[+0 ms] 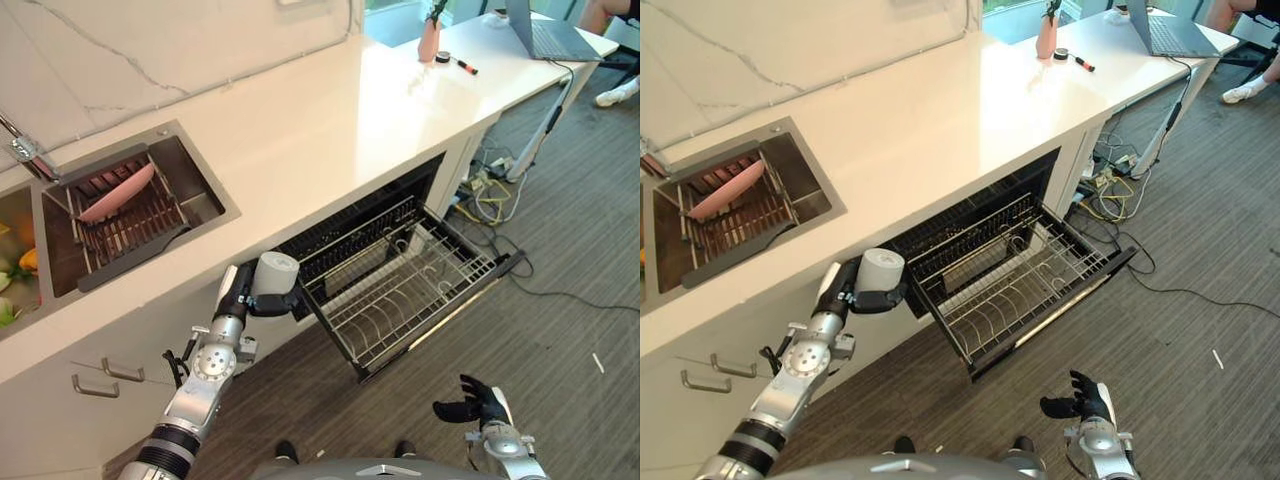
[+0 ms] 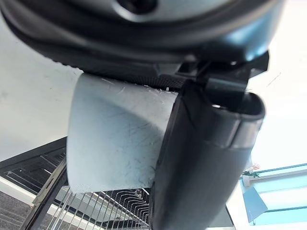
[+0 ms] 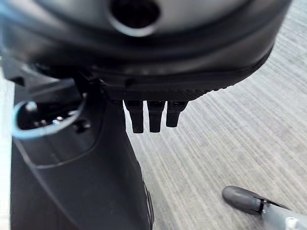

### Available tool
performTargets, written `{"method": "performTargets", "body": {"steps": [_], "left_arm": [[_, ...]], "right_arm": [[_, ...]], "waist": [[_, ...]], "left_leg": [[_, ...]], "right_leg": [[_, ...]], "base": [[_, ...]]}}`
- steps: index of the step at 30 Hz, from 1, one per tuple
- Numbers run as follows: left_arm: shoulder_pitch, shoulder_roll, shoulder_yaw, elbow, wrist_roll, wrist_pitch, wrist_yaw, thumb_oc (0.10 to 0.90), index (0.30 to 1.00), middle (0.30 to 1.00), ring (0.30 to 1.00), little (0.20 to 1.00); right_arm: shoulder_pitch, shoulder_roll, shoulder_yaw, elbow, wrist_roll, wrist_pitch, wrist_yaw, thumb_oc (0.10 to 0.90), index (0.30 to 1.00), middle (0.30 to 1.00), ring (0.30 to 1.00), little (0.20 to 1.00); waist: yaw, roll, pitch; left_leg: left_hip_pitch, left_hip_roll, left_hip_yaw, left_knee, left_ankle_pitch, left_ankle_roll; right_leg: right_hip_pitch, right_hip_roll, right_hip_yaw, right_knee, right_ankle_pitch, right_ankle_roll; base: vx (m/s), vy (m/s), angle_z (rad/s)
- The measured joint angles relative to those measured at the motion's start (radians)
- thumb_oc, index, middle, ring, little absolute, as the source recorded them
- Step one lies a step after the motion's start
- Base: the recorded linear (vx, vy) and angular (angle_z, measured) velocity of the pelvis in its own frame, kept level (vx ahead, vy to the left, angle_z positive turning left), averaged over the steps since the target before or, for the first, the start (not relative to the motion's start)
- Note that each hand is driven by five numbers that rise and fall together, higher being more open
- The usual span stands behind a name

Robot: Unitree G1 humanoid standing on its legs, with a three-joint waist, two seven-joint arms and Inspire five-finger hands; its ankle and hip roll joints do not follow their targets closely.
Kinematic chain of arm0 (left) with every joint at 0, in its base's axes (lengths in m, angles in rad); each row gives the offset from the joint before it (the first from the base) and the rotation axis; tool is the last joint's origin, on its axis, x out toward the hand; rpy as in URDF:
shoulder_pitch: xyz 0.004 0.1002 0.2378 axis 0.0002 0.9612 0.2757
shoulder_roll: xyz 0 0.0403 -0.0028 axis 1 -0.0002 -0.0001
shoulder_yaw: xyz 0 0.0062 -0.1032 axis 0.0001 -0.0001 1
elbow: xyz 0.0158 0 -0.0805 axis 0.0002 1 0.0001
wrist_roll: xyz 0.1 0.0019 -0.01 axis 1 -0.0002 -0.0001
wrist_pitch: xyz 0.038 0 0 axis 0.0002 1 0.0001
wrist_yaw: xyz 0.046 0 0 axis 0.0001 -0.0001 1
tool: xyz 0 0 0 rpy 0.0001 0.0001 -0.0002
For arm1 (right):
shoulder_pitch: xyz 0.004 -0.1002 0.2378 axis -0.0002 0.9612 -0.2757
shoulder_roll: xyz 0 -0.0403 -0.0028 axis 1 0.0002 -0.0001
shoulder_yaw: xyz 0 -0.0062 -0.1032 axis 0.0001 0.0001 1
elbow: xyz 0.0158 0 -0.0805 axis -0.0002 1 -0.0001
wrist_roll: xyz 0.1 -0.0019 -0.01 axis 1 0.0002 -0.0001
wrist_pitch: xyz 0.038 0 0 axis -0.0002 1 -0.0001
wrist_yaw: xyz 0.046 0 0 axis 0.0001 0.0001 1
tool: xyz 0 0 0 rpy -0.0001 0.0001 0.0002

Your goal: Place the dishes in the dishwasher.

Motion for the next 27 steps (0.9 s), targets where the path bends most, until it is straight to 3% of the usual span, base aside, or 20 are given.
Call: {"method": "performTargets", "body": {"steps": [3,11,15,20,24,25,27], "left_arm": [[0.002,0.000,0.000,-0.001,0.000,0.000,0.000,0.400,0.300,0.300,0.300,0.300],[-0.015,0.001,0.000,-0.010,0.000,-0.001,0.011,0.400,0.300,0.300,0.300,0.300],[-0.047,0.001,-0.001,-0.011,0.002,-0.001,0.032,0.400,0.300,0.300,0.300,0.300],[-0.208,0.000,-0.069,0.010,0.007,-0.004,0.055,0.400,0.300,0.300,0.300,0.300],[-0.347,-0.025,-0.123,0.020,0.002,-0.008,0.052,0.400,0.300,0.300,0.300,0.300],[-0.397,-0.041,-0.155,0.024,0.000,-0.022,0.052,0.400,0.300,0.300,0.300,0.300],[-0.441,-0.071,-0.176,0.046,0.000,-0.032,0.055,0.400,0.300,0.300,0.300,0.300]], "right_arm": [[0.007,-0.013,-0.015,-0.033,0.000,-0.005,-0.010,0.800,0.900,0.900,0.900,0.900],[0.050,-0.026,-0.200,-0.204,0.001,-0.012,-0.106,0.800,0.900,0.900,0.900,0.900],[0.079,-0.031,-0.286,-0.443,-0.004,-0.012,-0.220,0.800,0.900,0.900,0.900,0.900],[0.037,-0.055,-0.263,-0.673,0.004,-0.040,-0.248,0.800,0.900,0.900,0.900,0.900],[-0.027,-0.090,-0.140,-0.831,0.061,-0.076,-0.171,0.800,0.900,0.900,0.900,0.900],[-0.059,-0.098,-0.071,-0.869,0.139,-0.112,-0.101,0.800,0.900,0.900,0.900,0.900],[-0.101,-0.098,0.002,-0.898,0.219,-0.119,-0.047,0.800,0.900,0.900,0.900,0.900]], "waist": [[-0.013,-0.002,-0.001],[-0.056,-0.002,-0.003],[-0.087,0.013,-0.009],[-0.124,0.030,-0.013],[-0.137,0.048,-0.017],[-0.141,0.053,-0.019],[-0.142,0.060,-0.019]], "left_leg": [[0.009,0.000,0.001,-0.008,0.000,0.000],[0.022,-0.006,0.018,-0.018,0.000,0.000],[0.021,-0.011,0.039,-0.018,-0.001,0.001],[0.023,-0.011,0.060,-0.018,-0.001,0.001],[0.022,-0.010,0.062,-0.018,-0.001,0.001],[0.021,-0.008,0.067,-0.018,-0.001,0.001],[0.018,-0.009,0.080,-0.018,-0.001,0.001]], "right_leg": [[0.006,0.001,-0.002,-0.003,0.000,0.000],[-0.001,-0.003,0.021,-0.007,0.008,0.008],[-0.016,-0.009,0.050,-0.010,0.021,0.011],[-0.030,-0.009,0.070,-0.010,0.031,0.011],[-0.037,-0.007,0.081,-0.010,0.037,0.009],[-0.045,-0.006,0.086,-0.010,0.038,0.009],[-0.054,-0.006,0.099,-0.010,0.041,0.008]], "base": [[0.02,0.006,0.00],[0.02,0.012,-0.08],[0.02,0.003,-0.20],[0.02,-0.035,-0.13],[0.00,-0.042,-0.10],[-0.02,-0.052,-0.11],[-0.01,-0.046,-0.16]]}}
